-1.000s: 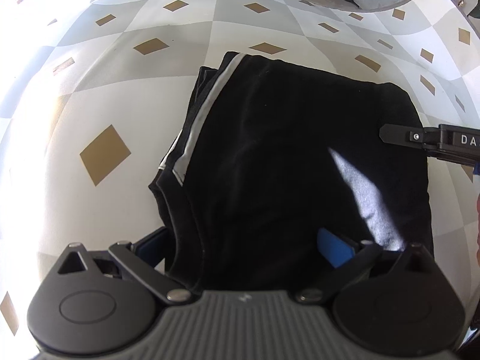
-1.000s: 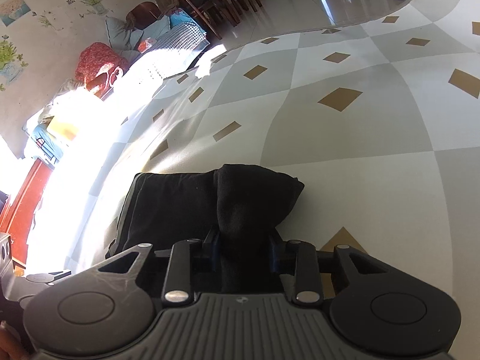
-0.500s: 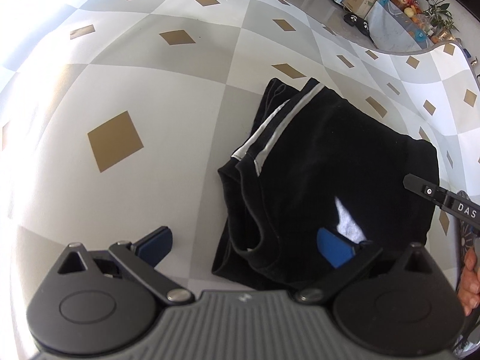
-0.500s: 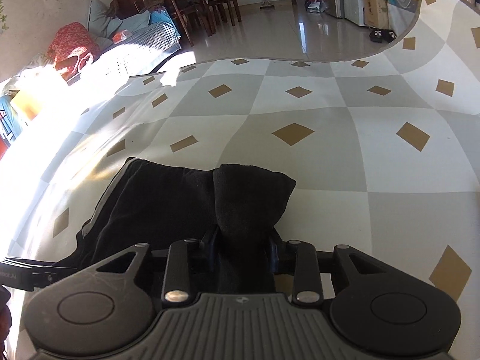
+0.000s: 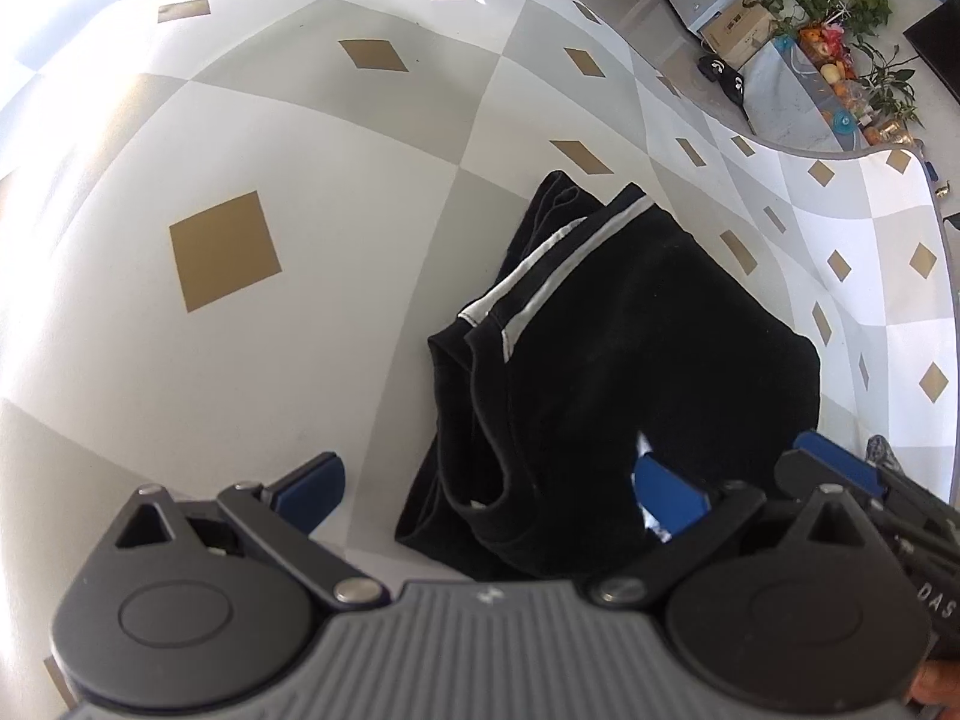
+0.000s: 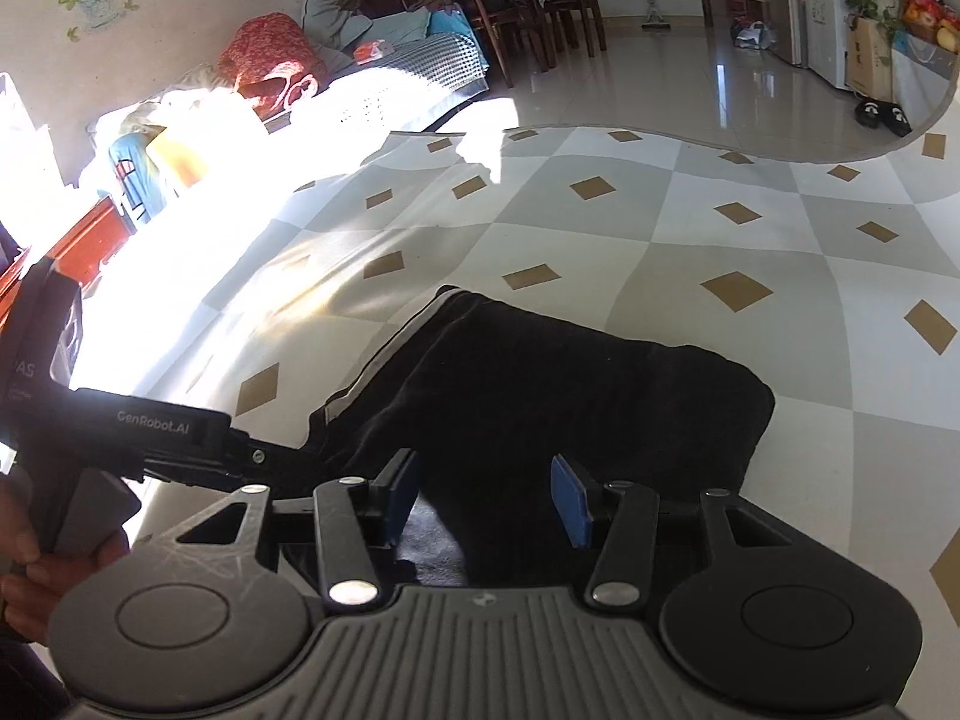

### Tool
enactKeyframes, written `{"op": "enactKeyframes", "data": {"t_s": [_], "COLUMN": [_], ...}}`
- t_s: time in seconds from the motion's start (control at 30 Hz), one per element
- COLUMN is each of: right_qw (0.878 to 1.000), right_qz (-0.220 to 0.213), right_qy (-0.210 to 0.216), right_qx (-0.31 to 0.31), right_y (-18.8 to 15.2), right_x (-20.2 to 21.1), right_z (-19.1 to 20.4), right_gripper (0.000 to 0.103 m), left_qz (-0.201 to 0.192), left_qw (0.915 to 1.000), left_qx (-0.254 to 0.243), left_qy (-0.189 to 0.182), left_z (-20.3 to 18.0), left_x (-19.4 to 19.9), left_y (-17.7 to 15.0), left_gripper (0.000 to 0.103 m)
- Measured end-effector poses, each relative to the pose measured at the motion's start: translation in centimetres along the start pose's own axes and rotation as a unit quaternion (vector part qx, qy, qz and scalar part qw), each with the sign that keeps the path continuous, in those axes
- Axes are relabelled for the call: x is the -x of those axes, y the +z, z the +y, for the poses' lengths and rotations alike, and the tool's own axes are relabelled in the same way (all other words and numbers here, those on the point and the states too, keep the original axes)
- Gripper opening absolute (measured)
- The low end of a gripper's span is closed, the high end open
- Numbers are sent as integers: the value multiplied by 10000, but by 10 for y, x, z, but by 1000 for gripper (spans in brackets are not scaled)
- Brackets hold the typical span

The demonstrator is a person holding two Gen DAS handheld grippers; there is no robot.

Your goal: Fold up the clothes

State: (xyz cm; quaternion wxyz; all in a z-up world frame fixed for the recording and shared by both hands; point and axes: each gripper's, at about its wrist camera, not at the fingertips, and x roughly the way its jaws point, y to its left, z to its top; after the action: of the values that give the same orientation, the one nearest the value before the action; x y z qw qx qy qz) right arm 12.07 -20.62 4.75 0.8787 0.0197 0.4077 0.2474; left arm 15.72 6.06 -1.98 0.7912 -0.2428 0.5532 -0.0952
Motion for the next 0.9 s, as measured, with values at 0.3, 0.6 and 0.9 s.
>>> {"op": "enactKeyframes", "data": {"t_s": [0.3, 0.6, 0.9], "right_qw": [9893, 9782, 9603], "right_qz": [337, 521, 378], "right_qy": [553, 460, -7], "right_qx": [1307, 1959, 2763], "right_y": [-27, -40, -55], "right_x": [-25, -56, -77], "right_z": [67, 98, 116], "right_gripper": [49, 53, 54], "left_qz": [131, 232, 311], "left_qw": [9981, 9983, 9980], "left_qx": [420, 355, 387], "left_qy": [-440, -401, -401], "left_z": [10, 8, 8], "left_x": [-3, -6, -10], "left_y": [4, 6, 9], "left_gripper": [103, 103, 103]}}
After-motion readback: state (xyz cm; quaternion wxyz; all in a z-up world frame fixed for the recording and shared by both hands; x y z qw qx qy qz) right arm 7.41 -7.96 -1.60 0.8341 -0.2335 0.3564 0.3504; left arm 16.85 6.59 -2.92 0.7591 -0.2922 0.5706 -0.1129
